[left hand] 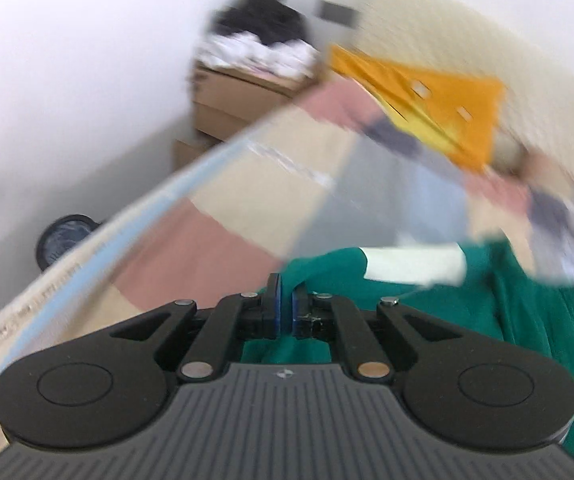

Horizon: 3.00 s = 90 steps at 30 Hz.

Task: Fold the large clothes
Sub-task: 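Release the hem with the left gripper and move it toward the sleeve, then grasp the hoodie sleeve cuff with the left gripper and pull it outward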

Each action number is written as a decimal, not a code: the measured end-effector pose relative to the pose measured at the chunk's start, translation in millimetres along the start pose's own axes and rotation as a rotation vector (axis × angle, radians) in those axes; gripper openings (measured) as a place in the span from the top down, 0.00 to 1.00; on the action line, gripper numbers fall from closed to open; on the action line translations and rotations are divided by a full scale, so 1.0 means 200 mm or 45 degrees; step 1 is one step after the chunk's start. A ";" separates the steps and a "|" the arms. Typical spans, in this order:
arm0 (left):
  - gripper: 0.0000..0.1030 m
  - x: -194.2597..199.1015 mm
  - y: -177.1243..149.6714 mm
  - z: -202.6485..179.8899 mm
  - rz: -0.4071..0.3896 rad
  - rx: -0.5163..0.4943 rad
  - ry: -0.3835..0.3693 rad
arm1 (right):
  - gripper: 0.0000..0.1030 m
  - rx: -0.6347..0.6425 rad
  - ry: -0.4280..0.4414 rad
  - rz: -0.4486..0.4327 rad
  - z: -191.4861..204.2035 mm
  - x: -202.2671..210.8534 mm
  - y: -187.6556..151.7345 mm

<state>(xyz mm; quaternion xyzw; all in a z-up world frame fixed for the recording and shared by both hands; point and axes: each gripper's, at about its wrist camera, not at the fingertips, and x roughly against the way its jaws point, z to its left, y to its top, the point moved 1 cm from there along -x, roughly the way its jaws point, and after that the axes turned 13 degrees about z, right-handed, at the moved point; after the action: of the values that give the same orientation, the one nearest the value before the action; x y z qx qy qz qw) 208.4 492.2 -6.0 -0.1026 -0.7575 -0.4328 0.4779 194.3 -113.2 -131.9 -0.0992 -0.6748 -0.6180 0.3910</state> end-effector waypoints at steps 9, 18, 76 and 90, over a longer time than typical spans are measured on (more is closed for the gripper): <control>0.95 -0.45 0.61 0.10 -0.044 0.116 0.143 | 0.43 -0.046 0.081 0.026 0.03 -0.19 0.07; 0.94 -1.18 0.59 0.28 0.101 0.189 0.232 | 0.43 -0.109 0.068 0.125 0.02 -0.44 0.10; 0.66 -0.85 0.03 0.20 -0.146 -0.444 0.506 | 0.43 -0.004 0.042 0.115 0.08 -0.37 0.05; 0.68 -1.08 0.58 0.62 -0.095 0.220 0.485 | 0.43 -0.014 0.012 0.142 0.06 -0.46 0.10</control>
<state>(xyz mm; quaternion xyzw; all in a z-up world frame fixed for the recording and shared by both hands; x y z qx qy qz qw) 307.4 712.1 -137.3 0.0503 -0.6911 -0.3953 0.6030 263.3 -65.5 -174.9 -0.1359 -0.6631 -0.5993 0.4273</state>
